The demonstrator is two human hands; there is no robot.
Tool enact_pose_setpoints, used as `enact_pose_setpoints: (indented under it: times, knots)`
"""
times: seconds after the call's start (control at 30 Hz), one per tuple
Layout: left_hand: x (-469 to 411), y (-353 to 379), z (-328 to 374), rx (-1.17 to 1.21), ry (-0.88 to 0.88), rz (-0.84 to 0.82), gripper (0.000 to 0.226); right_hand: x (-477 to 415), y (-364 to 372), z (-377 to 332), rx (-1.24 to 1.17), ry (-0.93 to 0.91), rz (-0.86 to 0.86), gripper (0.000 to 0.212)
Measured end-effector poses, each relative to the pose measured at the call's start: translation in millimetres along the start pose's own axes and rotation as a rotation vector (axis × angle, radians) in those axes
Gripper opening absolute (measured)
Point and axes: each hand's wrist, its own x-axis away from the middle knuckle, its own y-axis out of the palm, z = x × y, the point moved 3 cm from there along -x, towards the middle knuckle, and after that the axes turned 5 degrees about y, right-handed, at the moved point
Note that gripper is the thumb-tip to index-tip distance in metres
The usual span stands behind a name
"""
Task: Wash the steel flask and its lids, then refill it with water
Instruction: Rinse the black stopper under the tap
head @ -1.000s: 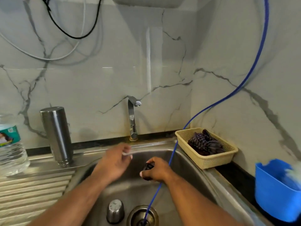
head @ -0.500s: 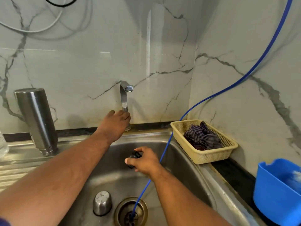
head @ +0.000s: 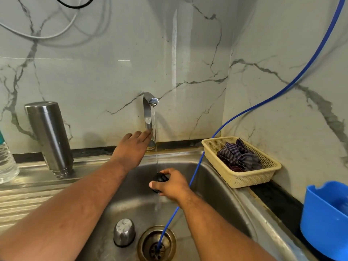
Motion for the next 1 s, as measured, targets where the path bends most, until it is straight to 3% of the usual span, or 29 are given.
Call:
enact_pose_setpoints:
  times: [0.1, 0.23, 0.33, 0.43, 0.6, 0.83, 0.9, 1.0]
  knots:
    - [7.2, 2.3, 5.6, 0.088, -0.023, 0.049, 0.083, -0.8, 0.3, 0.3, 0.035, -0.046, 0.001, 0.064]
    - [29.8, -2.0, 18.2, 0.413, -0.137, 0.225, 0.061, 6.8, -1.0, -6.3, 0.082, -0.116, -0.006, 0.072]
    - [43.7, -0.4, 30.3, 0.870, -0.400, 0.037, 0.031, 11.5, 2.0, -14.4, 0.110, -0.138, 0.017, 0.075]
    - [56.7, 9.9, 49.6, 1.395, -0.633, -0.166, 0.033, 13.3, -0.1, -19.8, 0.094, -0.136, 0.063, 0.066]
    - [67.9, 10.3, 64.3, 1.943, -0.787, 0.014, 0.027, 20.4, -0.9, -28.2, 0.066, -0.183, 0.093, 0.058]
    - [72.6, 15.2, 64.4, 2.103, -0.828, 0.015, 0.034, 23.8, -3.5, -30.0, 0.047, -0.210, 0.148, 0.048]
    - [71.8, 14.1, 60.5, 2.108, -0.767, 0.050, 0.026, 21.2, -3.8, -29.1, -0.015, -0.179, 0.159, 0.042]
    - [71.4, 16.1, 56.6, 1.992, -0.645, 0.080, 0.032, 18.5, -1.3, -26.4, -0.060, -0.109, 0.132, 0.024]
